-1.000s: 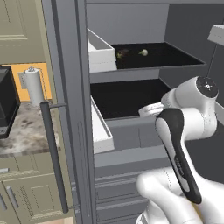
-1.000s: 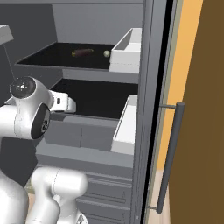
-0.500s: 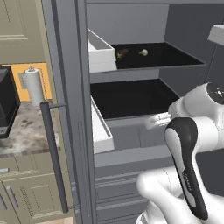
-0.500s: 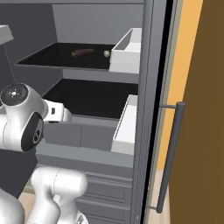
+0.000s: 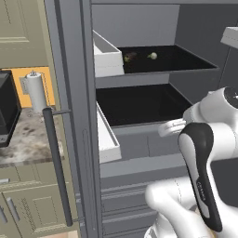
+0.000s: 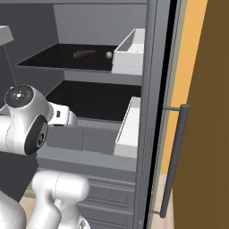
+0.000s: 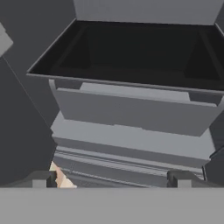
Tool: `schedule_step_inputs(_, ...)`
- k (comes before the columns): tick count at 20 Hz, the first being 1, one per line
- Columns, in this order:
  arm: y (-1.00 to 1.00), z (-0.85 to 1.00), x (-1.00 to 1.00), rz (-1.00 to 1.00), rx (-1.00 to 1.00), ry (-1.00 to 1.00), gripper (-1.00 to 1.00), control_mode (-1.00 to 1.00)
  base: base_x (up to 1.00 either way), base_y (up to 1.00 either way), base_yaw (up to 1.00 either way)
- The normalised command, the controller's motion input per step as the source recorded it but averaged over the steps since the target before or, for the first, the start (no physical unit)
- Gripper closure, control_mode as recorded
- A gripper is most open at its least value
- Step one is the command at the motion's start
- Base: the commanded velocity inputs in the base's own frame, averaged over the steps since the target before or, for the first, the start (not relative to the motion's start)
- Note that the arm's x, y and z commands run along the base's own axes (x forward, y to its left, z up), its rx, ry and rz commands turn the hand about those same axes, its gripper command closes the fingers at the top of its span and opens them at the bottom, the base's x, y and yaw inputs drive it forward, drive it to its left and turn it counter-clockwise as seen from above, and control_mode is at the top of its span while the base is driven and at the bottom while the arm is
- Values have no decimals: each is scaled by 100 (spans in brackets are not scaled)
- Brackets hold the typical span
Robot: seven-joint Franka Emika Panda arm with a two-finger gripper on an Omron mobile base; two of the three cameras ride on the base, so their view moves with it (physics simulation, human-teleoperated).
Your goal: Move the radish and eggplant from the second highest shelf to the top shelf to make space. Then, place the pitcher from the counter on the cleared second highest shelf.
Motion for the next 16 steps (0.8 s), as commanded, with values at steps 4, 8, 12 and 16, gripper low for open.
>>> schedule_step_inputs(4, 0, 0, 0, 0, 0, 0, -100, 100, -47, 1, 4)
schedule_step_inputs(8, 0, 0, 0, 0, 0, 0, -100, 100, -90, 12, 26)
schedule_step_inputs(12, 0, 0, 0, 0, 0, 0, -100, 100, -86, 46, 38)
schedule_step_inputs(16, 0, 0, 0, 0, 0, 0, -100, 100, -56, 74, 41)
